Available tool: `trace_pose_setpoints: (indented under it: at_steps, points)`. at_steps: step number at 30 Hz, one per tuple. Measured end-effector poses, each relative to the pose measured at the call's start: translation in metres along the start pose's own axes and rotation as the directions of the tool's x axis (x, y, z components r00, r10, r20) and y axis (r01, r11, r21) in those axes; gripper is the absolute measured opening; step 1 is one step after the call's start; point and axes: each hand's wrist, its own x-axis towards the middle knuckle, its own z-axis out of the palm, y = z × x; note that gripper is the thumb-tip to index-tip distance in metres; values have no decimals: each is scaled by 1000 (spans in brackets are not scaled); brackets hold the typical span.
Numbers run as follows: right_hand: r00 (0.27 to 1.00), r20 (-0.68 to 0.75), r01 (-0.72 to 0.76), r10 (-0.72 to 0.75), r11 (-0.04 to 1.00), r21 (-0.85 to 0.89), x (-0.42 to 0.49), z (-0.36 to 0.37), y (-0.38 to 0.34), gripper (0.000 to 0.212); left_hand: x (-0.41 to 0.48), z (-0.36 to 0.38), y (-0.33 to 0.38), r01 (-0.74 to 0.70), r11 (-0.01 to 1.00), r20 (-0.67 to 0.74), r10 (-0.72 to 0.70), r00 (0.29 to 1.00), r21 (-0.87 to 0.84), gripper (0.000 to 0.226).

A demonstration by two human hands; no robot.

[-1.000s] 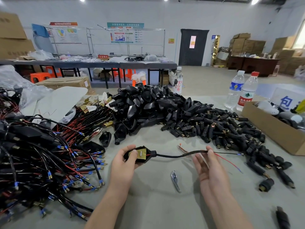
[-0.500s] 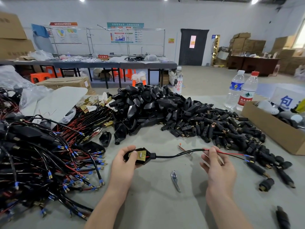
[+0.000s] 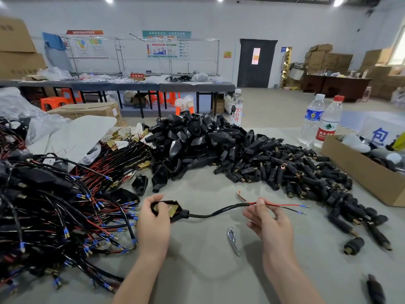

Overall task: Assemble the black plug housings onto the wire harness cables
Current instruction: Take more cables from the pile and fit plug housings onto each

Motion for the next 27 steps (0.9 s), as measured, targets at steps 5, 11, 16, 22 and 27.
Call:
trace_pose_setpoints:
  at_steps: [5, 11, 16, 22, 27]
  points:
    - [987, 154, -54, 55, 998, -12, -4, 5, 0, 13, -17, -4, 12, -484, 784, -33, 536, 843, 388, 24]
    - [889, 454, -39, 62, 997, -61, -18, 16, 7, 22, -53, 25, 11, -549, 833, 508, 445, 738, 68, 24]
    - [910, 411, -1, 57, 991, -136, -18, 16, 6, 15, -46, 27, 6, -493, 870, 514, 426, 745, -7, 6]
    - [954, 295, 174, -50, 894, -414, 1, 9, 3, 32, -38, 31, 7, -124, 987, 378, 154, 913, -102, 14]
    - [982, 140, 185, -129, 820, -542, 67, 6, -4, 39, -34, 30, 5, -92, 992, 331, 117, 936, -90, 17]
